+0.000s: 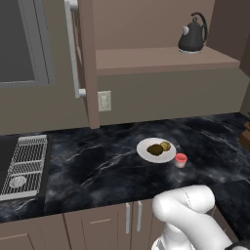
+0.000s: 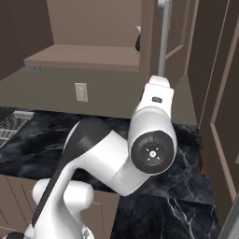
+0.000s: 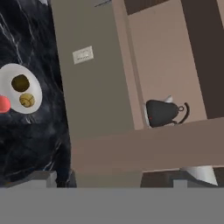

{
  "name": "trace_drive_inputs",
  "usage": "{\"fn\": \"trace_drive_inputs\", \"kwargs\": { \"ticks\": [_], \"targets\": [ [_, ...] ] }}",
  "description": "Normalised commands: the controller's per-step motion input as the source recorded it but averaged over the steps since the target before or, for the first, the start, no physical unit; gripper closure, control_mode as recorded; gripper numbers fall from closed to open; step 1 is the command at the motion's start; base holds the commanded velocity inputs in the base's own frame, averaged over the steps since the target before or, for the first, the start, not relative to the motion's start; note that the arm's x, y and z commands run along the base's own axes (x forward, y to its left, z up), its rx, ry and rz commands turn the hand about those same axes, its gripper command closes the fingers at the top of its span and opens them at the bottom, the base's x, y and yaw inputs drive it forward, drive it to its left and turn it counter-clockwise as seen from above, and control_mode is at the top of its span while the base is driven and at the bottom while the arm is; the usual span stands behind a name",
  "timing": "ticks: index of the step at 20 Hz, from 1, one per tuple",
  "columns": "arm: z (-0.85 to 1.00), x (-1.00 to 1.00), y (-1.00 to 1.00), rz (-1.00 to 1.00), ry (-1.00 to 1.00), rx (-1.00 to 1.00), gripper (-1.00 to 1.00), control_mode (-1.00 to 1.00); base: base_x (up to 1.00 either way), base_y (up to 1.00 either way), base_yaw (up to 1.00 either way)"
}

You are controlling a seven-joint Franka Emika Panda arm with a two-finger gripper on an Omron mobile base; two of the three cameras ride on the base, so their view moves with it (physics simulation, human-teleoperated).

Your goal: Pick the avocado and bread from the counter and place them on the plate. Then pick the jam from the cabinet and place it next to the plate. Lastly close the cabinet door.

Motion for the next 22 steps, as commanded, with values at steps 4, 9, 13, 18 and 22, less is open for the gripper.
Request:
{"fn": "trace_drive_inputs", "kwargs": {
  "ticks": [4, 9, 13, 18, 22],
  "targets": [
    [0.09, 0.29, 0.67, 0.21, 0.07, 0.0, -1.0, -1.0, 0.0, 0.0, 0.0],
    [0.19, 0.4, 0.74, 0.23, 0.07, 0.0, -1.0, -1.0, 0.0, 0.0, 0.0],
    [0.04, 0.68, 0.79, 0.22, 0.03, 0.0, -1.0, -1.0, 0.0, 0.0, 0.0],
    [-0.02, 0.97, 0.64, 0.22, 0.0, 0.0, -1.0, -1.0, 0.0, 0.0, 0.0],
    [-0.04, 1.0, 0.34, 0.22, 0.0, 0.0, -1.0, -1.0, 0.0, 0.0, 0.0]
  ]
}}
